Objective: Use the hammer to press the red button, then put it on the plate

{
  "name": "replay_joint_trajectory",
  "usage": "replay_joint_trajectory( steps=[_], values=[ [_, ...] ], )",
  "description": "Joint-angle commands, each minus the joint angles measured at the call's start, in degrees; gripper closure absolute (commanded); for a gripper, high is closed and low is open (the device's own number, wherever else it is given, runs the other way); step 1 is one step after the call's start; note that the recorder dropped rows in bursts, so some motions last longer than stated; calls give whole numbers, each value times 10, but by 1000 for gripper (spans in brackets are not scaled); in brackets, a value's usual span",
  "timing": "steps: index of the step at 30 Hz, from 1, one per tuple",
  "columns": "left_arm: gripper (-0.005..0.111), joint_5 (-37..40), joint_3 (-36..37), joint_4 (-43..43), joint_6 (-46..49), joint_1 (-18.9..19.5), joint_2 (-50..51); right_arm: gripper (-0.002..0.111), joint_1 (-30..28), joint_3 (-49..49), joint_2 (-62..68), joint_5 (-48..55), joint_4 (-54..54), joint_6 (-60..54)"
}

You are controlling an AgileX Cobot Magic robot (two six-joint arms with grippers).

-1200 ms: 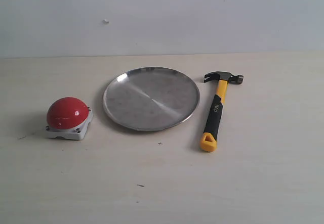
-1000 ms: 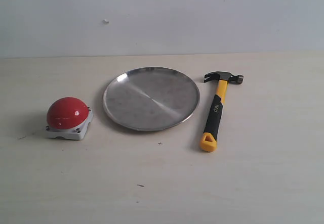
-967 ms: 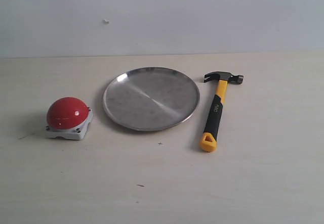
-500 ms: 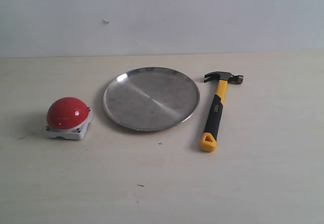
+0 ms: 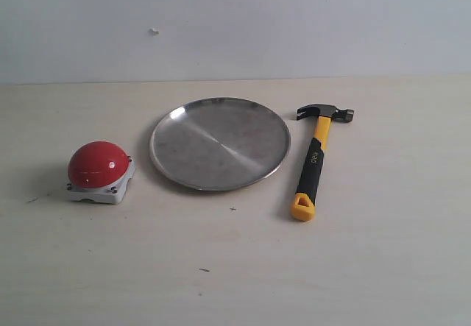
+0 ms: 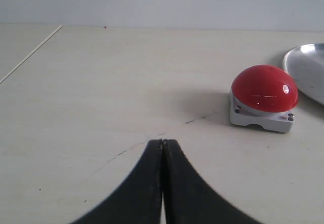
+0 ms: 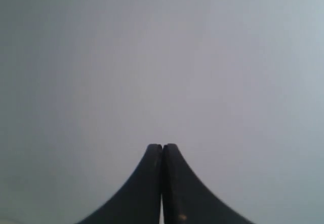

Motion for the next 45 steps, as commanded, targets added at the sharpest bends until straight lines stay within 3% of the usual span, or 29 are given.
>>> replay_joint_trajectory(
  steps=[1,5,10,13,15,21,22,27,31,34,37,40,42,43,45],
  values=[
    [107,-3,-1,-1,-1,3,-5,108,-3,3,-3,-98,50,112],
    [107,-3,-1,-1,-1,3,-5,108,-3,1,-3,-124,135,307],
    [107,-3,-1,-1,-1,3,-5,108,-3,-101,57,34,143,314],
    [107,-3,-1,-1,-1,3,-5,108,-3,-183,170,144,35,350],
    [107,-3,-1,-1,-1,3,-5,108,-3,-226,268,163,-112,433],
    [107,-3,-1,-1,-1,3,-5,108,-3,-353,568,57,-560,830],
    [107,-3,-1,-1,-1,3,-5,108,-3,-386,623,25,-594,886],
    [107,-3,-1,-1,-1,3,-5,108,10,-516,827,-131,-594,889],
    [107,-3,-1,-1,-1,3,-5,108,51,-599,900,-146,-594,723],
    [107,-3,-1,-1,-1,3,-5,108,106,-631,923,-69,-594,539],
    [107,-3,-1,-1,-1,3,-5,108,177,-629,926,155,-594,303],
    [107,-3,-1,-1,-1,3,-5,108,253,-632,949,486,-582,115],
    [107,-3,-1,-1,-1,3,-5,108,288,-676,981,676,-503,73],
    [107,-3,-1,-1,-1,3,-5,108,294,-702,993,716,-447,61],
    [107,-3,-1,-1,-1,3,-5,108,295,-782,1022,782,-235,30]
  ],
)
